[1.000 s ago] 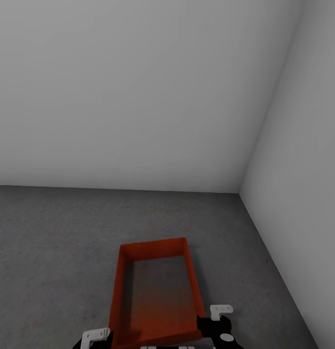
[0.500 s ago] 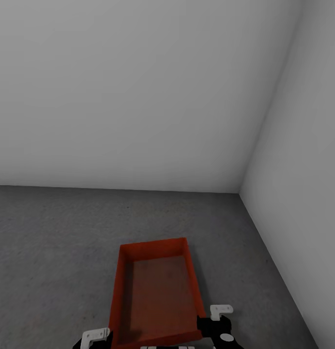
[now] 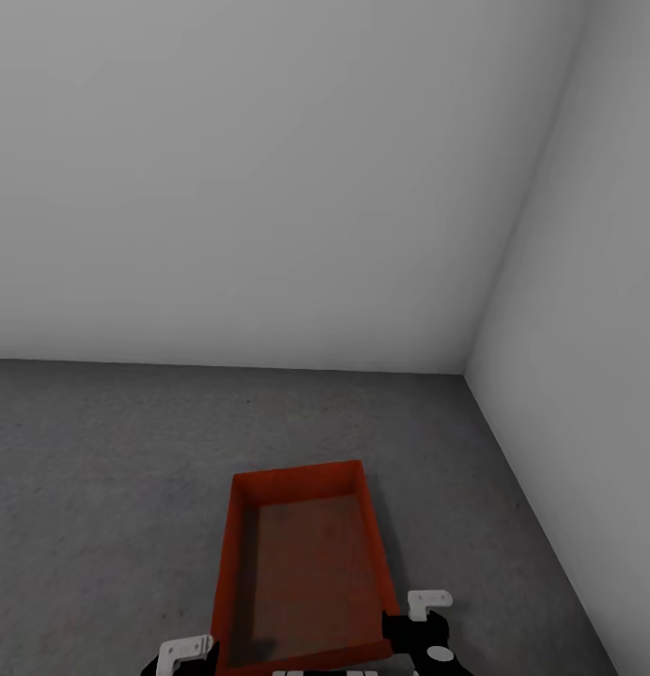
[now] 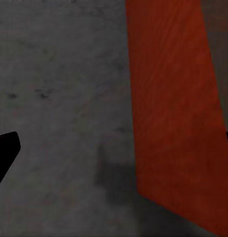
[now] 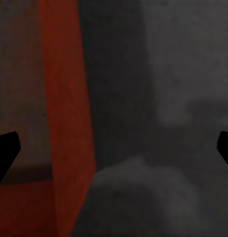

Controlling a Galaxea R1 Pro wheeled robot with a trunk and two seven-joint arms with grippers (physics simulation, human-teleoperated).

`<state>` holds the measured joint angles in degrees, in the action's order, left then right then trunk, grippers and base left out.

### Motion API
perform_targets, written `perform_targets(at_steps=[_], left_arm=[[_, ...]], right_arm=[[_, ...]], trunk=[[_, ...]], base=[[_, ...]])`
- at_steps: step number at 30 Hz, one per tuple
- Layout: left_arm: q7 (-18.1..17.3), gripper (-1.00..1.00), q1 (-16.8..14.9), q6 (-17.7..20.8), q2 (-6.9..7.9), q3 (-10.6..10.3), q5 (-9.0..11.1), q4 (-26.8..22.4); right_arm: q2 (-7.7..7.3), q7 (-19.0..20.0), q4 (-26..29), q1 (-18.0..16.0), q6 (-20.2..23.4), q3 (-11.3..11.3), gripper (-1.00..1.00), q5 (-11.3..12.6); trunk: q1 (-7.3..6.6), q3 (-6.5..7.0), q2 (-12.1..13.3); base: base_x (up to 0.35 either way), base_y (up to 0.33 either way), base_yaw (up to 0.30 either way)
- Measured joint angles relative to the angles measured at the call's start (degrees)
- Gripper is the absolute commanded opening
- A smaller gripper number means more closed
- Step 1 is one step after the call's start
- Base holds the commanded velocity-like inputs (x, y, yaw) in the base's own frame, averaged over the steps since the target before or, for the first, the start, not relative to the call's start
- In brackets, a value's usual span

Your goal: Move the two storage containers from the living room to the garage. In the garage, place one container on the floor and stack the other container on top of it (either order is fine).

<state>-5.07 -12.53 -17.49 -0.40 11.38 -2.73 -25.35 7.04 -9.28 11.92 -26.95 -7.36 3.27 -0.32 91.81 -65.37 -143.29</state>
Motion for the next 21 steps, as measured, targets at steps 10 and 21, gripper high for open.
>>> perform_targets(at_steps=[10, 21], left_arm=[[0.0, 1.00, 0.0, 0.0, 0.00, 0.0, 0.0, 0.0], [0.0, 1.00, 0.0, 0.0, 0.00, 0.0, 0.0, 0.0]], right_arm=[[0.00, 0.0, 0.0, 0.0, 0.0, 0.0, 1.00, 0.0], [0.00, 0.0, 0.0, 0.0, 0.0, 0.0, 1.00, 0.0]], trunk=[[0.00, 0.00, 0.0], [0.00, 0.00, 0.0]], base=[[0.000, 0.000, 0.000], [0.000, 0.000, 0.000]])
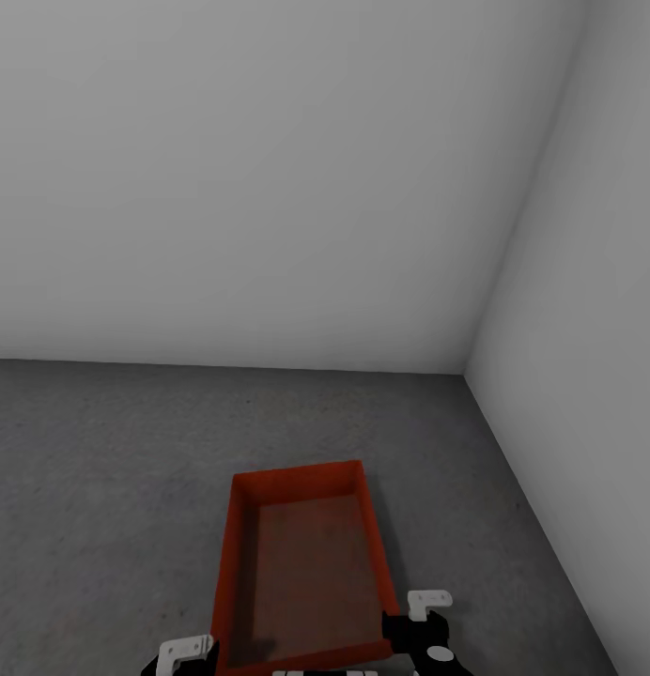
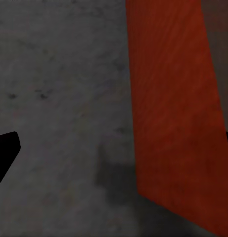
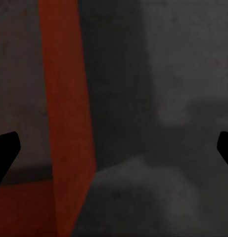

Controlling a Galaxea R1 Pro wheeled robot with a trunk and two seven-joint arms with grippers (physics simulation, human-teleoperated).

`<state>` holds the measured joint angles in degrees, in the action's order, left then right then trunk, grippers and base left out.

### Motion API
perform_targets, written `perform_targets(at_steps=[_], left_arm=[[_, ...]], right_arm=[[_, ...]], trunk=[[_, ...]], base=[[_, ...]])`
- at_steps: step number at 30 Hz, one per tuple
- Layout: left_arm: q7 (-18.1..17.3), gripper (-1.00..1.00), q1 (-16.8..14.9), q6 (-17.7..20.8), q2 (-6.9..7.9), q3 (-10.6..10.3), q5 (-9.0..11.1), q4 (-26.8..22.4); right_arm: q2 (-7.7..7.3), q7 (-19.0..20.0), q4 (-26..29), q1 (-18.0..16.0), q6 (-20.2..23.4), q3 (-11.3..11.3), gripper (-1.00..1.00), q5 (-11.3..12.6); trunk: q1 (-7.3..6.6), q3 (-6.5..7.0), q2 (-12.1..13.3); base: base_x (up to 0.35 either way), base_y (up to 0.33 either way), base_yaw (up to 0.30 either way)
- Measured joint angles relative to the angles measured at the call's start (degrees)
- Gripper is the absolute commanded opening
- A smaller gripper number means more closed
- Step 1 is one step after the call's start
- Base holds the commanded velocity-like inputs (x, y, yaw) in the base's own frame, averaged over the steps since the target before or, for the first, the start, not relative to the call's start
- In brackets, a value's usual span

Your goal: Move the two storage containers from the living room to the garage. In the garage, place one container on the floor and stack the other container on top of it (either order is fine).

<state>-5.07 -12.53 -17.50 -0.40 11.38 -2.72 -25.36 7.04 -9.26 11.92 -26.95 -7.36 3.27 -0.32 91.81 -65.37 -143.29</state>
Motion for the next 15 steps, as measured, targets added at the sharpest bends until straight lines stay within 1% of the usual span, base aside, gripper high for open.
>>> perform_targets(at_steps=[15], left_arm=[[0.0, 1.00, 0.0, 0.0, 0.00, 0.0, 0.0, 0.0]], right_arm=[[0.00, 0.0, 0.0, 0.0, 0.0, 0.0, 1.00, 0.0]], trunk=[[0.00, 0.00, 0.0]], base=[[0.000, 0.000, 0.000]])
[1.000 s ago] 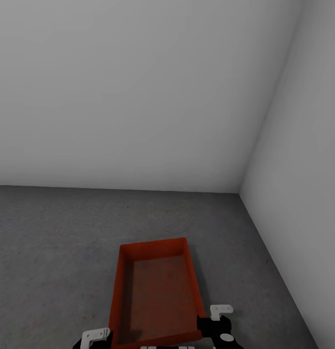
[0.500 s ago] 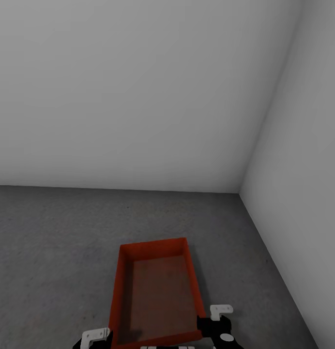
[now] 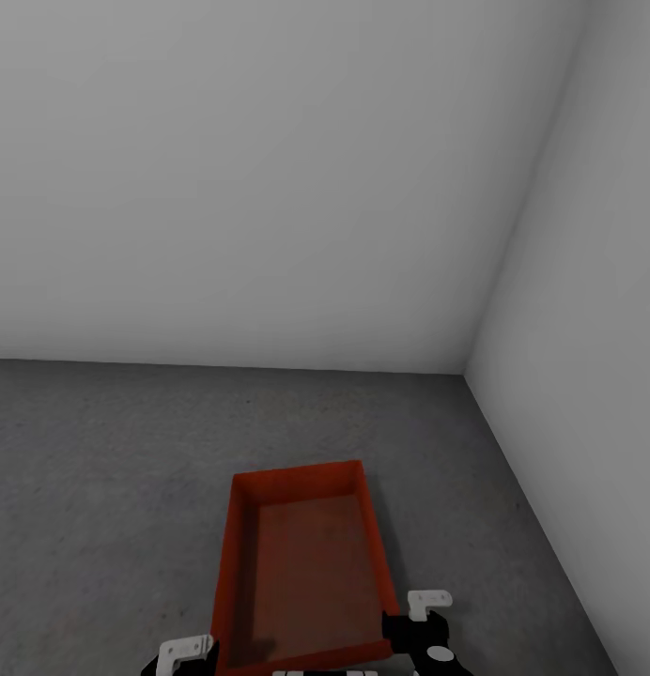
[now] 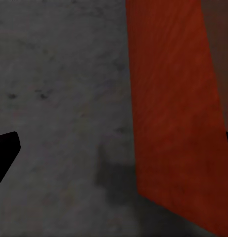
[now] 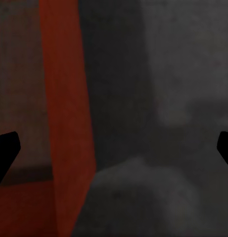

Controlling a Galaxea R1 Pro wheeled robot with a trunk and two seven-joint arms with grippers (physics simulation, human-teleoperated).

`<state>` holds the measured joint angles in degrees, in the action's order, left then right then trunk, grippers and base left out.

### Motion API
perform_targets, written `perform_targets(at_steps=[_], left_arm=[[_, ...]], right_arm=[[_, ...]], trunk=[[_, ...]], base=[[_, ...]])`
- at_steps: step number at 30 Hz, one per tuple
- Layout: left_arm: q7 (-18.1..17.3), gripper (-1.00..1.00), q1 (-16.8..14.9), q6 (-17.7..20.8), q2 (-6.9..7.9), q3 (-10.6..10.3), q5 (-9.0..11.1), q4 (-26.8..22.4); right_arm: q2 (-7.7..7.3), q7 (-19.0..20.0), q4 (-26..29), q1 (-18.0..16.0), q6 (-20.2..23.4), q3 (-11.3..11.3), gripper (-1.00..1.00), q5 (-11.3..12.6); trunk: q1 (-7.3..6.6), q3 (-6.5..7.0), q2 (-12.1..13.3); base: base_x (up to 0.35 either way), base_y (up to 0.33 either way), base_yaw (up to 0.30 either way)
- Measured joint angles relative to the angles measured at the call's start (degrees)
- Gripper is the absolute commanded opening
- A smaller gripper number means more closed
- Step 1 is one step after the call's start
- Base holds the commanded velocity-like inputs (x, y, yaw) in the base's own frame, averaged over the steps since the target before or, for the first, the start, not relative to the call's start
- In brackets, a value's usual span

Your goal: Move the two storage containers from the living room to the garage. In the garage, place one container on the floor and stack the other container on top of it (either order is fine).

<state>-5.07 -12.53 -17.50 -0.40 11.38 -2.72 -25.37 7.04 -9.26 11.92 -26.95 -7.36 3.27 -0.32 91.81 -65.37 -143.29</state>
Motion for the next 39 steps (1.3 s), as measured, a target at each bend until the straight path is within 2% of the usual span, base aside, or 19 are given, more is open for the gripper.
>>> perform_targets(at_steps=[6, 8, 21, 32, 39], left_arm=[[0.0, 1.00, 0.0, 0.0, -0.01, 0.0, 0.0, 0.0], [0.0, 1.00, 0.0, 0.0, -0.01, 0.0, 0.0, 0.0], [0.0, 1.00, 0.0, 0.0, 0.00, 0.0, 0.0, 0.0], [0.0, 1.00, 0.0, 0.0, 0.00, 0.0, 0.0, 0.0], [0.0, 1.00, 0.0, 0.0, 0.00, 0.0, 0.0, 0.0]], right_arm=[[0.00, 0.0, 0.0, 0.0, 0.0, 0.0, 1.00, 0.0], [0.00, 0.0, 0.0, 0.0, 0.0, 0.0, 1.00, 0.0], [0.00, 0.0, 0.0, 0.0, 0.0, 0.0, 1.00, 0.0], [0.00, 0.0, 0.0, 0.0, 0.0, 0.0, 1.00, 0.0], [0.00, 0.0, 0.0, 0.0, 0.0, 0.0, 1.00, 0.0]], trunk=[[-0.13, 1.10, 0.1], [-0.56, 1.46, 0.9], [-0.57, 1.47, 0.9], [-2.98, 3.44, 5.3], [-2.99, 3.44, 5.3]], base=[[0.000, 0.000, 0.000], [0.000, 0.000, 0.000], [0.000, 0.000, 0.000], [0.000, 0.000, 0.000], [0.000, 0.000, 0.000]])
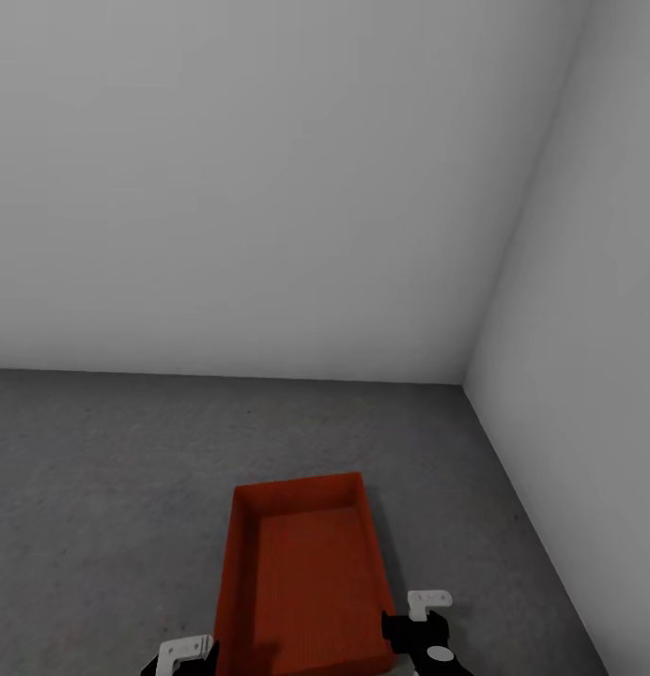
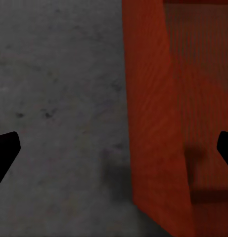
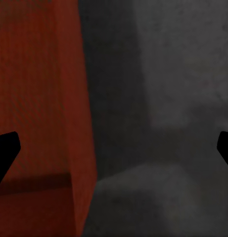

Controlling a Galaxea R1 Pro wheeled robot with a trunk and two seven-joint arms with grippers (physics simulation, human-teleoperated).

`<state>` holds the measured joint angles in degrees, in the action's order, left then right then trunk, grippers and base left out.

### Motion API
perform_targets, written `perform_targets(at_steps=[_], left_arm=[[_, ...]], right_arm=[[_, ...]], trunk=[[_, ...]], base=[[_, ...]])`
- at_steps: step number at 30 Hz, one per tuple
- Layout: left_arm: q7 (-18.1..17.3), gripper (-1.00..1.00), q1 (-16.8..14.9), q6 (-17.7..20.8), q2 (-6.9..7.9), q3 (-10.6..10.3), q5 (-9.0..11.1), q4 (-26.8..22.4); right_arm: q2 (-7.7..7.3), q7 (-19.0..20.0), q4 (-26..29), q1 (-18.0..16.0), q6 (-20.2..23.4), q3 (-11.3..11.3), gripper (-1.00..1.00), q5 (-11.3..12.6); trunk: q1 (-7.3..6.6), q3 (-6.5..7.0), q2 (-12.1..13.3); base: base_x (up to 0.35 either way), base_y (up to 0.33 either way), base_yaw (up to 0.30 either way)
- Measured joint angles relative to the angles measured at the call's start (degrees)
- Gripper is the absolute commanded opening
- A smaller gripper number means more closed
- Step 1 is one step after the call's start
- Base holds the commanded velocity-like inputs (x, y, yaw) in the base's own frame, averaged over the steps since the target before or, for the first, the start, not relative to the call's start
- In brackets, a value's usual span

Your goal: Move the two storage containers from the living room to the garage. In the garage, place one container on the floor and stack the other container on top of it (either order is fine).

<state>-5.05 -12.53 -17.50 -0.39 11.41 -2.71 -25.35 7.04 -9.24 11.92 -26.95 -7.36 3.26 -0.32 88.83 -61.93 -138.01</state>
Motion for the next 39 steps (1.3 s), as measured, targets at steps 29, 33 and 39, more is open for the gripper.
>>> perform_targets(at_steps=[29, 33, 39], left_arm=[[0.0, 1.00, 0.0, 0.0, -0.01, 0.0, 0.0, 0.0], [0.0, 1.00, 0.0, 0.0, -0.01, 0.0, 0.0, 0.0], [0.0, 1.00, 0.0, 0.0, 0.00, 0.0, 0.0, 0.0]], right_arm=[[0.00, 0.0, 0.0, 0.0, 0.0, 0.0, 1.00, 0.0], [0.00, 0.0, 0.0, 0.0, 0.0, 0.0, 1.00, 0.0], [0.00, 0.0, 0.0, 0.0, 0.0, 0.0, 1.00, 0.0]], trunk=[[-1.75, 1.43, 3.2], [-2.63, 2.15, 4.8], [-3.95, 3.23, 7.2]], base=[[0.000, 0.000, 0.000], [0.000, 0.000, 0.000], [0.000, 0.000, 0.000]])
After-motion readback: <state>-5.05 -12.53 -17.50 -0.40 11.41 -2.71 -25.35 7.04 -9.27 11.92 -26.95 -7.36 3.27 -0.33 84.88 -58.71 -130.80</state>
